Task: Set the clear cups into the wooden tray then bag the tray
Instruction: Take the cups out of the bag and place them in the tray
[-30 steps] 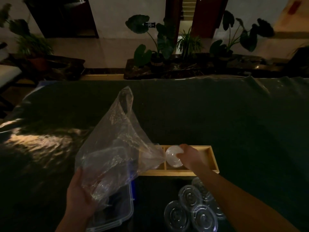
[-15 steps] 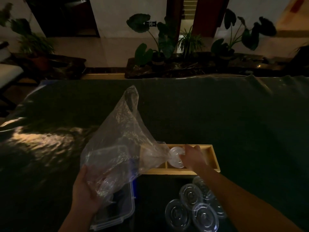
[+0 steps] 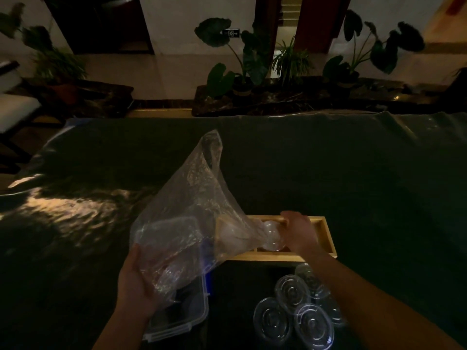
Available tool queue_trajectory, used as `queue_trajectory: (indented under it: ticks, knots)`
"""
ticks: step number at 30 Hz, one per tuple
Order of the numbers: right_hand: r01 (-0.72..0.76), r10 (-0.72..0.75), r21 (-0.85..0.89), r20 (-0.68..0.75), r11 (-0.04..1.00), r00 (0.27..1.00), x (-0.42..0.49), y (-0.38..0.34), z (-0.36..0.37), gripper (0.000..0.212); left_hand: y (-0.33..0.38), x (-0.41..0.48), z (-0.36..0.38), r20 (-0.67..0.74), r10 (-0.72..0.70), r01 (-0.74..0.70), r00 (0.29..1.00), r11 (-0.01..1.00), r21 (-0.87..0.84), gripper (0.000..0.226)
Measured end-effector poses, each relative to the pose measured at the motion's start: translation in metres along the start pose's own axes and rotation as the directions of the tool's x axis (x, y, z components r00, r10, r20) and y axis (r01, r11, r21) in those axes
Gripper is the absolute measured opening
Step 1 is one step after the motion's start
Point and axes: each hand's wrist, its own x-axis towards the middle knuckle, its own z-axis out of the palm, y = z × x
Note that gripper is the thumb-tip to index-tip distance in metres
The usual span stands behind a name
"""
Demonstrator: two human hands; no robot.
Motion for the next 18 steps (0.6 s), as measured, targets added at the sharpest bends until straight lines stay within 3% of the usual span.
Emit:
queue_trajectory:
  ticks: [2, 3, 4, 6, 8, 9, 10, 12, 15, 18]
  knots:
    - [0.073, -0.035, 0.271, -0.143, 0.960, 0.989, -0.018, -0.015, -0.033, 0.039, 0.001, -0.003, 0.002, 0.039, -0.006, 0.006, 0.999, 1.000, -0.010, 0.046]
    - [0.191, -0.102, 0.348, -0.257, 0.918, 0.961, -0.030, -0.025, -0.054, 0.033, 0.002, -0.005, 0.003, 0.077, 0.008, -0.008, 0.997, 1.000, 0.001, 0.041]
    - [0.342, -0.205, 0.349, -0.374, 0.873, 0.904, -0.043, -0.037, -0.076, 0.029, 0.002, -0.006, 0.004, 0.113, 0.038, -0.040, 0.993, 0.999, 0.018, 0.037]
    - [0.655, -0.491, 0.196, -0.517, 0.730, 0.701, -0.067, -0.064, -0.116, 0.021, 0.002, -0.006, 0.010, 0.148, 0.078, -0.092, 0.986, 0.992, 0.090, 0.039]
    - [0.845, -0.757, -0.024, -0.459, 0.534, 0.465, -0.086, -0.091, -0.143, 0.019, 0.002, -0.012, 0.017, 0.194, 0.005, -0.028, 0.981, 0.993, 0.117, 0.046]
    - [0.881, -0.845, -0.125, -0.370, 0.457, 0.386, -0.092, -0.103, -0.150, 0.018, 0.001, -0.014, 0.021, 0.215, -0.033, 0.006, 0.976, 0.992, 0.127, 0.046]
    - [0.889, -0.905, -0.216, -0.237, 0.404, 0.353, -0.098, -0.115, -0.155, 0.017, 0.000, -0.016, 0.023, 0.238, -0.052, 0.020, 0.970, 0.991, 0.135, 0.045]
    - [0.856, -0.918, -0.394, 0.068, 0.335, 0.391, -0.109, -0.131, -0.156, 0.020, -0.001, -0.019, 0.028, 0.270, -0.059, 0.014, 0.961, 0.987, 0.163, 0.048]
    - [0.767, -0.812, -0.617, 0.350, 0.176, 0.467, -0.114, -0.139, -0.149, 0.028, -0.001, -0.022, 0.031, 0.320, -0.056, 0.005, 0.946, 0.987, 0.159, 0.047]
    - [0.793, -0.636, -0.582, 0.545, 0.181, 0.546, -0.112, -0.144, -0.134, 0.033, 0.001, -0.030, 0.036, 0.313, -0.047, -0.021, 0.949, 0.977, 0.211, 0.038]
